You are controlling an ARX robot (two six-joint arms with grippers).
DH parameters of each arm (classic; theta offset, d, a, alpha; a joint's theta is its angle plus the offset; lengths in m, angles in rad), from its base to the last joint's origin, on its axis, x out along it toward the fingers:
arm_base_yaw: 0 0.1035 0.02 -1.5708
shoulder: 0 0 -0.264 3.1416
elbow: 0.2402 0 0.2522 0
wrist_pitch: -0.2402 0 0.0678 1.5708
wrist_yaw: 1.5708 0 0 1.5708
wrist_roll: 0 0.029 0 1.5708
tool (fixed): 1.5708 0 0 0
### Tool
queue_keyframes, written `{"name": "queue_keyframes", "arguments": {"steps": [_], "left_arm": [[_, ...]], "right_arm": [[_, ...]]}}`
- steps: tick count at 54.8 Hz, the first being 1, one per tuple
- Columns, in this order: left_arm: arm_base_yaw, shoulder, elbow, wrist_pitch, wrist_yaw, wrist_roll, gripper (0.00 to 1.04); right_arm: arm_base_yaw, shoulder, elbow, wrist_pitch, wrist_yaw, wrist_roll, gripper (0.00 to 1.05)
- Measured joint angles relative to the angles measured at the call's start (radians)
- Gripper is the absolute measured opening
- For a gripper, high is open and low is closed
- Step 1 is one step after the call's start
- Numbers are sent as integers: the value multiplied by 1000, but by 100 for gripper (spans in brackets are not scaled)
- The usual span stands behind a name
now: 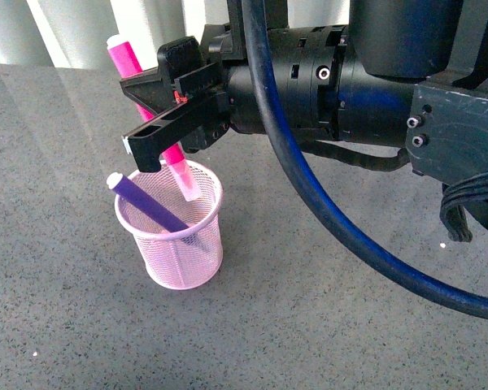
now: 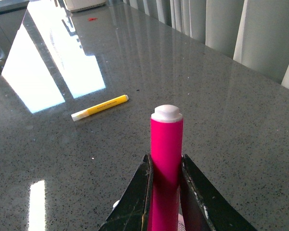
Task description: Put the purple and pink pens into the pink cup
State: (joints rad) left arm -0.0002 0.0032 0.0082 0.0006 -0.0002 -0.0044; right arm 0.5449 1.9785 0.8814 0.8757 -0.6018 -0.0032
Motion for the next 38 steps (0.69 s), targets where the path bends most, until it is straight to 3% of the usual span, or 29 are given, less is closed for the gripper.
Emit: {"name": "queue_keyframes", "arguments": {"steps": [28, 30, 38], "left_arm": [[0, 0, 0, 0, 0, 0, 98], [0, 0, 0, 0, 0, 0, 98], [0, 0, 0, 0, 0, 0, 98]], "right_arm": [[5, 25, -13, 8, 11, 0, 11], [5, 25, -13, 4, 15, -3, 14], [6, 25, -18, -18, 36, -2, 44]]}}
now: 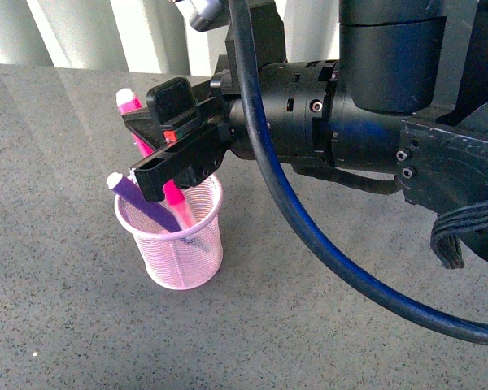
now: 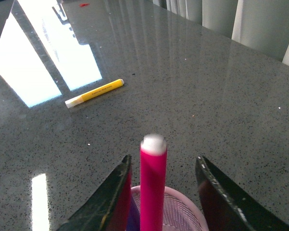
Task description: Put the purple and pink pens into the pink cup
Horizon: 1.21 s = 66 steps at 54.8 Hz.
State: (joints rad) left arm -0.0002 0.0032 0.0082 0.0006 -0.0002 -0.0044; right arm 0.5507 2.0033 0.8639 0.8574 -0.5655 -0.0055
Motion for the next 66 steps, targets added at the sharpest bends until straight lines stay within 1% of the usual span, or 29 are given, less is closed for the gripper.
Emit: {"name": "queue_keyframes", "arguments": {"steps": [4, 10, 11, 18, 21, 27, 31, 35, 36, 37, 39, 41, 44, 52, 53, 54, 55, 57, 58, 60, 62, 66], "left_arm": [[0, 0, 0, 0, 0, 0, 98], [0, 0, 0, 0, 0, 0, 98], [0, 0, 0, 0, 0, 0, 98], [0, 0, 0, 0, 0, 0, 98], [0, 0, 0, 0, 0, 0, 98], [0, 0, 0, 0, 0, 0, 98], [0, 0, 0, 0, 0, 0, 98], [0, 0, 0, 0, 0, 0, 98], [0, 0, 0, 0, 0, 0, 98], [0, 0, 0, 0, 0, 0, 98], [0, 0, 0, 0, 0, 0, 98], [0, 0, 0, 0, -2, 0, 98], [0, 0, 0, 0, -1, 0, 98], [0, 0, 0, 0, 2, 0, 98], [0, 0, 0, 0, 2, 0, 98], [0, 0, 0, 0, 2, 0, 98], [0, 0, 0, 0, 1, 0, 98], [0, 0, 0, 0, 0, 0, 98], [0, 0, 0, 0, -2, 0, 98], [0, 0, 0, 0, -2, 0, 98], [0, 0, 0, 0, -2, 0, 98], [0, 0, 0, 0, -1, 0, 98]], "right_arm": [[0, -1, -4, -1, 9, 3, 55], [-6, -26, -18, -19, 19, 12, 76], [-7, -29, -19, -21, 22, 12, 78], [-28, -95, -33, -44, 59, 14, 100], [-47, -137, -42, -61, 98, 18, 97], [-82, -214, -66, -102, 192, 18, 98], [-111, -277, -92, -144, 276, 18, 98], [-151, -350, -119, -220, 425, 12, 98], [-166, -367, -124, -243, 476, 12, 98], [-188, -394, -132, -288, 555, 11, 98], [-215, -422, -143, -336, 657, 11, 98], [-230, -434, -150, -348, 713, 11, 98], [-251, -440, -153, -353, 753, 11, 98], [-252, -441, -154, -353, 746, 10, 98], [-249, -436, -162, -327, 762, 10, 96], [-249, -428, -192, -220, 804, 8, 92], [-250, -425, -217, -141, 824, 8, 88], [-256, -426, -275, -4, 826, 6, 81], [-258, -429, -289, 24, 823, 5, 79], [-270, -446, -341, 115, 812, 5, 72], [-282, -467, -376, 157, 803, 4, 67], [-309, -521, -436, 186, 789, 3, 56]]}}
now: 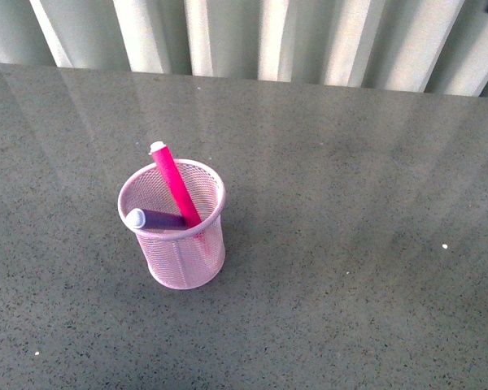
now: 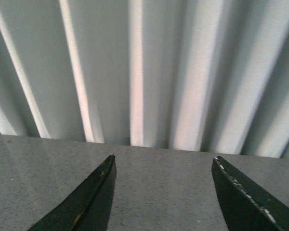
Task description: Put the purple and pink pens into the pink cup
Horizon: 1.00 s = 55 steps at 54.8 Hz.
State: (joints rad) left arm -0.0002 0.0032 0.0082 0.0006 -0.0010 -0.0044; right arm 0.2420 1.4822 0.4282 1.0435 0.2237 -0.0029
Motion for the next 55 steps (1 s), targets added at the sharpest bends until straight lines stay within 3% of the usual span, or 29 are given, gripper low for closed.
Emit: {"name": "queue_keyframes", "arguments": {"steps": [18, 27, 40, 55], "left_arm": [[0, 0, 0, 0, 0, 0, 98], [0, 0, 0, 0, 0, 0, 98], [0, 0, 0, 0, 0, 0, 98], [0, 0, 0, 0, 0, 0, 98]], "right_arm": [[-92, -233, -213, -23, -91, -3, 3], [-138, -316, -320, -11, -122, -1, 3], [-235, -559, -385, -181, -217, 0, 3], [-240, -836, -403, -415, -225, 0, 3]]}}
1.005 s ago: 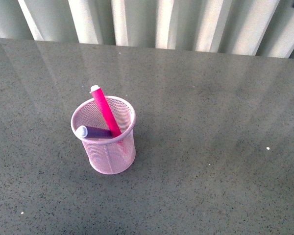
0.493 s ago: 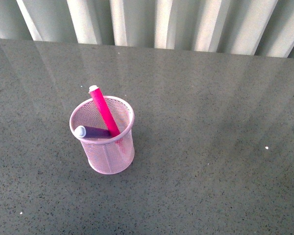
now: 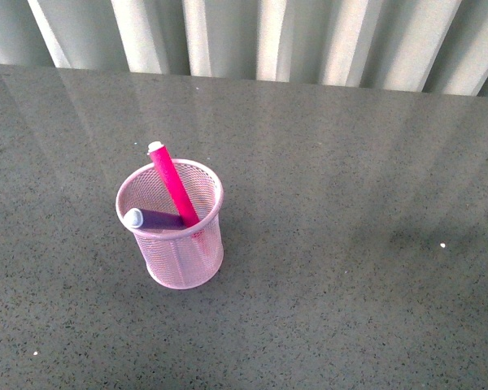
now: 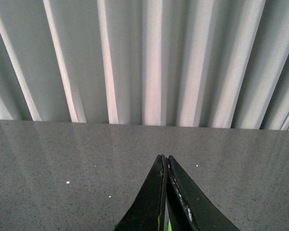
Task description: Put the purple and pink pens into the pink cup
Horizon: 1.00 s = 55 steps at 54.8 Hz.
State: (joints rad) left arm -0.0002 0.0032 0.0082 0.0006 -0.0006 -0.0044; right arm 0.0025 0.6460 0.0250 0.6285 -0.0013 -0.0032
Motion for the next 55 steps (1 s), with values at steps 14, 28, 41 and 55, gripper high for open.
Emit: {"name": "queue_keyframes", "arguments": {"steps": [14, 28, 41, 55], "left_arm": [[0, 0, 0, 0, 0, 0, 98], [0, 0, 0, 0, 0, 0, 98], [0, 0, 0, 0, 0, 0, 98], [0, 0, 0, 0, 0, 0, 98]], "right_arm": [[0, -160, -2, -147, 0, 0, 3], [0, -309, -2, -289, 0, 0, 3], [0, -411, -2, -391, 0, 0, 3], [0, -469, -2, -447, 0, 0, 3]]}}
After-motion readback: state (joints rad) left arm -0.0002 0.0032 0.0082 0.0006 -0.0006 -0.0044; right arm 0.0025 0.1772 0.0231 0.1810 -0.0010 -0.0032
